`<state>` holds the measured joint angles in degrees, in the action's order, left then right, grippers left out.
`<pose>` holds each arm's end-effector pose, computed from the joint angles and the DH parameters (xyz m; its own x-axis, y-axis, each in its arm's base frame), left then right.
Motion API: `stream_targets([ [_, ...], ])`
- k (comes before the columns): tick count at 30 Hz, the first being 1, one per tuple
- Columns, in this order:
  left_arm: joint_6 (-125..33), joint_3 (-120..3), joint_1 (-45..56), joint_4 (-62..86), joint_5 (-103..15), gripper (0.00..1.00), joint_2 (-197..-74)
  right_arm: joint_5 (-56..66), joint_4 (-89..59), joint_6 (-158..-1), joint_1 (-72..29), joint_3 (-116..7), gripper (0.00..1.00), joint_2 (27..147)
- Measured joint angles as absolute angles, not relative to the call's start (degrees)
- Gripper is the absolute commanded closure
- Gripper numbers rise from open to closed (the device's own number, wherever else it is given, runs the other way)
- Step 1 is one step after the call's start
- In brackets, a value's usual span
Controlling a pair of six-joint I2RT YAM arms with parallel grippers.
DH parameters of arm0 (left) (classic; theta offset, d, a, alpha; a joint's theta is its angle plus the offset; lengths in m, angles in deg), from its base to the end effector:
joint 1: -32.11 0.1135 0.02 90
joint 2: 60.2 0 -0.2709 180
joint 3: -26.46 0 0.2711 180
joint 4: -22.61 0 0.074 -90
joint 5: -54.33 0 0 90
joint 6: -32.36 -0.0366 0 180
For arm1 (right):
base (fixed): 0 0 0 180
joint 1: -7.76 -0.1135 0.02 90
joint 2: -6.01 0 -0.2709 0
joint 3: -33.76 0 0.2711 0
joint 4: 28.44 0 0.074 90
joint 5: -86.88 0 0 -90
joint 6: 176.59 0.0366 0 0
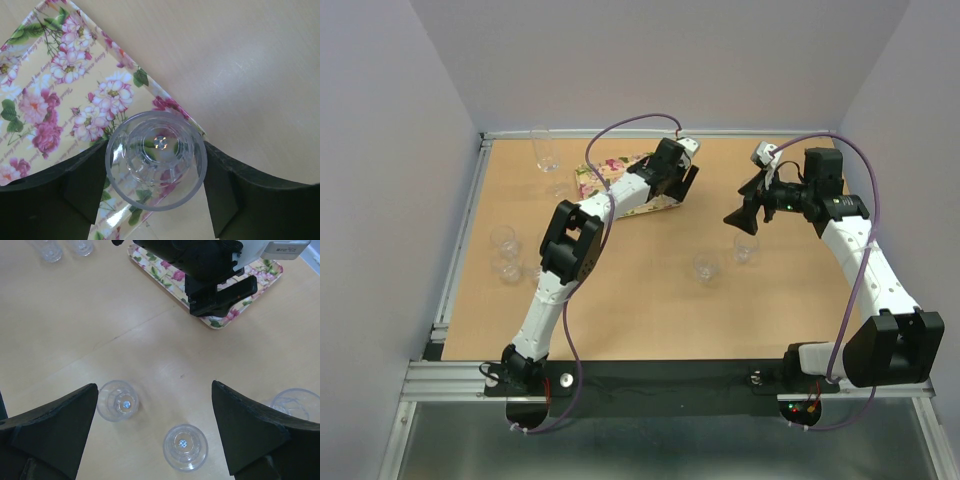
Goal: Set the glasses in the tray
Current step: Grab a glass with a robot arm, then place the glass into the tray
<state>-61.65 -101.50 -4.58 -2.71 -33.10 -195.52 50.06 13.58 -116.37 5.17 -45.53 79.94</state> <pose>0.4617 -0.3420 0.2096 -0.3923 0.3794 -0.8379 0.5955 0.7990 0.0830 0.2903 0.0425 0.3419 -0.1856 -0.3064 -0.9336 -0.8765 0.4810 0.0164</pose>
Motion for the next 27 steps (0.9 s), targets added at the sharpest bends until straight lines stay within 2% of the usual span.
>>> stream_targets([
  [2,-61.5,-101.9,-4.6,-2.9,-32.9,0.43,-195.6,50.2,13.6,-116.4,5.2,-45.5,0.0,79.9],
  [5,-61.1,-102.4,-4.5,-3.0,-32.9,0.48,-195.6,50.3,13.6,-116.4,5.2,-45.5,0.0,79.9],
  [14,-59.9,-103.1,-3.2,-2.1,-32.6,0.5,-195.8,50.6,13.6,-116.4,5.6,-45.5,0.0,79.9],
  [20,-58.6,-111.6,0.3,-0.3,-32.1,0.5,-199.9,50.7,13.6,-116.4,5.7,-45.5,0.0,80.0],
  [27,-57.0,-116.0,3.8,1.1,-31.7,0.49,-203.4,50.8,13.5,-116.4,5.9,-44.5,0.0,80.3],
])
